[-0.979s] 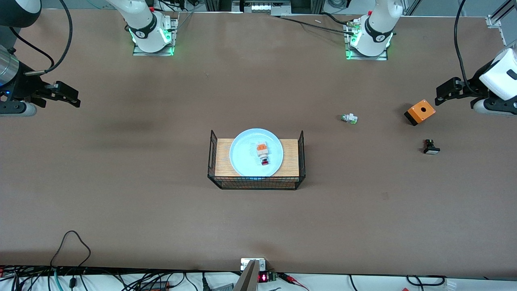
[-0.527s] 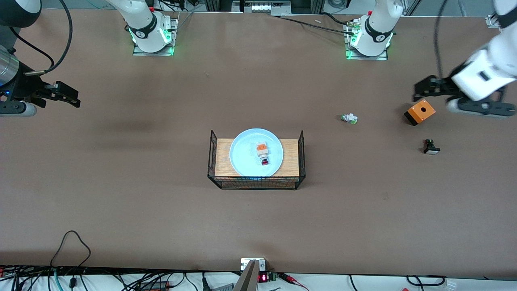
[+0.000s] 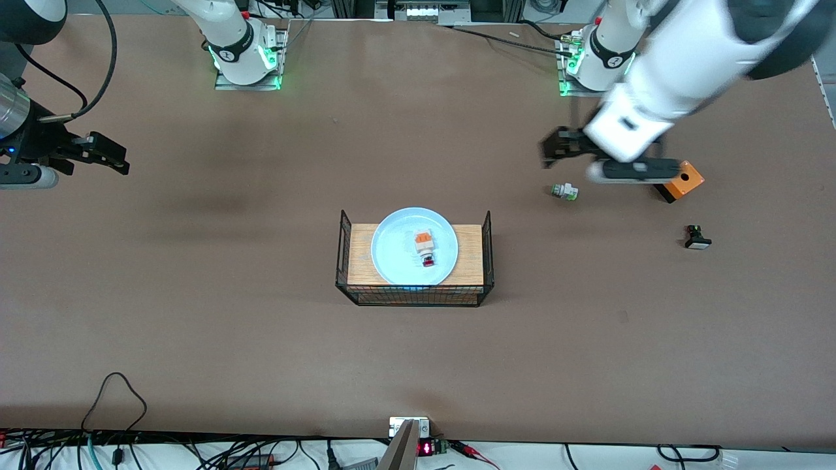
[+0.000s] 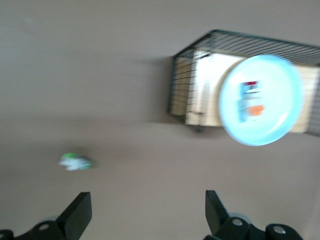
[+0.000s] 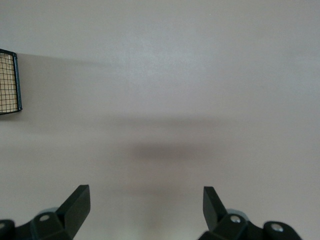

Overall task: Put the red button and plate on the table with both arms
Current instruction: 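Move the left gripper over the plate and lower onto the red button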

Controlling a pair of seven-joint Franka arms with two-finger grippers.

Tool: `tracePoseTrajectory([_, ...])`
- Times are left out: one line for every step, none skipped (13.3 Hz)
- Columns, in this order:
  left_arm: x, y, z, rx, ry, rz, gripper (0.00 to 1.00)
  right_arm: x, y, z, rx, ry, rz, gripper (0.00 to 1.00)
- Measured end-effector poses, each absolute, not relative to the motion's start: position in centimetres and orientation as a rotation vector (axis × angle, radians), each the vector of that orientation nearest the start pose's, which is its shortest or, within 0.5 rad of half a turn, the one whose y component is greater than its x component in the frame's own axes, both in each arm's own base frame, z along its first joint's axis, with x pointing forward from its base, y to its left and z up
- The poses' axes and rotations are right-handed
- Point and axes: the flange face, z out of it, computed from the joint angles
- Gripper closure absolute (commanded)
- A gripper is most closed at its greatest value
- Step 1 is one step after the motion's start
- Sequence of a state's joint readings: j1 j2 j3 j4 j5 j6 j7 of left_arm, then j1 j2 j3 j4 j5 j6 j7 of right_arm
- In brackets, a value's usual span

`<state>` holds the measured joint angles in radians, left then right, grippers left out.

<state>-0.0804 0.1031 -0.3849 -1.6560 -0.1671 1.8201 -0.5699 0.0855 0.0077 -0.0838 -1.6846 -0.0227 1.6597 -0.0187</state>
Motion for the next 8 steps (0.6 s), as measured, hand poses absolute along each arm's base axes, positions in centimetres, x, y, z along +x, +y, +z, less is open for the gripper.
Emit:
tracePoseTrajectory([53.5,-29.3,54.5,-3.365,-0.273,0.047,0.0,56.1,-0.1,57.4,-3.164,-0.036,0.05,0.0])
tracePoseTrajectory([54.0,-30.6,53.6,-3.386,-0.297,0.038,0.0,56.1,-0.1,57.4,-3.164,-0.036,0.048,0.0])
tracePoseTrajectory([54.8,-31.6,52.9,-3.416,-0.32,0.04,0.0,56.1,-0.1,57.4,-3.164,-0.036,0.047,0.0])
tracePoseTrajectory([55.7,-33.0,52.9,-3.448,-0.346,0.05,0.0,56.1,-0.1,57.4,-3.164,-0.036,0.047,0.0])
tracePoseTrajectory([56.4,-34.8,52.8,-3.471,-0.375,0.071,0.0,56.1,-0.1,57.4,-3.164,-0.037,0.047,0.0])
tracePoseTrajectory([56.8,-37.2,52.3,-3.49,-0.386,0.09,0.0,56.1,-0.1,57.4,-3.164,-0.037,0.048,0.0])
tracePoseTrajectory([57.0,-39.7,51.4,-3.495,-0.372,0.082,0.0,56.1,-0.1,57.4,-3.164,-0.037,0.048,0.0])
tracePoseTrajectory([56.8,-41.9,50.0,-3.477,-0.347,0.065,0.0,56.1,-0.1,57.4,-3.164,-0.037,0.048,0.0])
